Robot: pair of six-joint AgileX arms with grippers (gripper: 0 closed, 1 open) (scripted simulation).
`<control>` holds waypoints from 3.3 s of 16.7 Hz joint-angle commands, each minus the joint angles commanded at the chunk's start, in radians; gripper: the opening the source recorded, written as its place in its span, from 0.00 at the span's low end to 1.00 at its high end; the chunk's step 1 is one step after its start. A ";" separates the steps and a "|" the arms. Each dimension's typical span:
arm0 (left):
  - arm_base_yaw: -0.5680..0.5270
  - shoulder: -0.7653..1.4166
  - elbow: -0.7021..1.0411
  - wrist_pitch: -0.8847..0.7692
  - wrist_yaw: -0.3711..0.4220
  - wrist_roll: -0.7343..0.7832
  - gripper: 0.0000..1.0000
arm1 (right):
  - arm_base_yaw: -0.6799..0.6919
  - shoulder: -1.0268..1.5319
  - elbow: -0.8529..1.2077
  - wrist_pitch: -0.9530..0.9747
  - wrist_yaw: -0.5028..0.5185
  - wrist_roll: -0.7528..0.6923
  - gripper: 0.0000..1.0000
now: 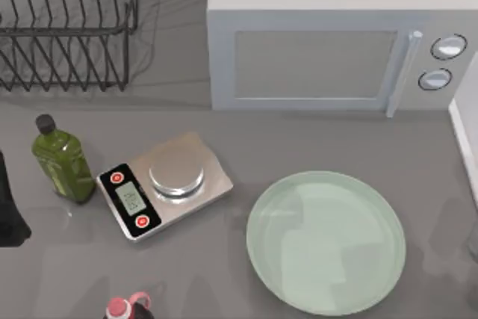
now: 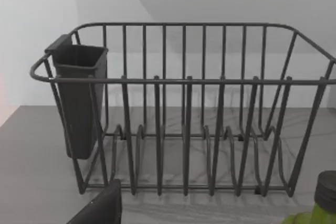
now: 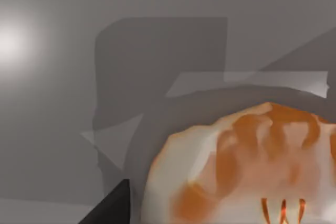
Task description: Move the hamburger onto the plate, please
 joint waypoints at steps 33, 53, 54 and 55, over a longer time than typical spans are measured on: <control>0.000 0.000 0.000 0.000 0.000 0.000 1.00 | -0.006 -0.245 0.345 -0.582 -0.008 0.010 0.00; 0.000 0.000 0.000 0.000 0.000 0.000 1.00 | 0.583 0.207 0.722 -0.574 0.008 1.218 0.00; 0.000 0.000 0.000 0.000 0.000 0.000 1.00 | 0.607 0.236 0.746 -0.569 0.007 1.302 0.00; 0.000 0.000 0.000 0.000 0.000 0.000 1.00 | 0.626 0.261 0.768 -0.563 0.006 1.378 0.00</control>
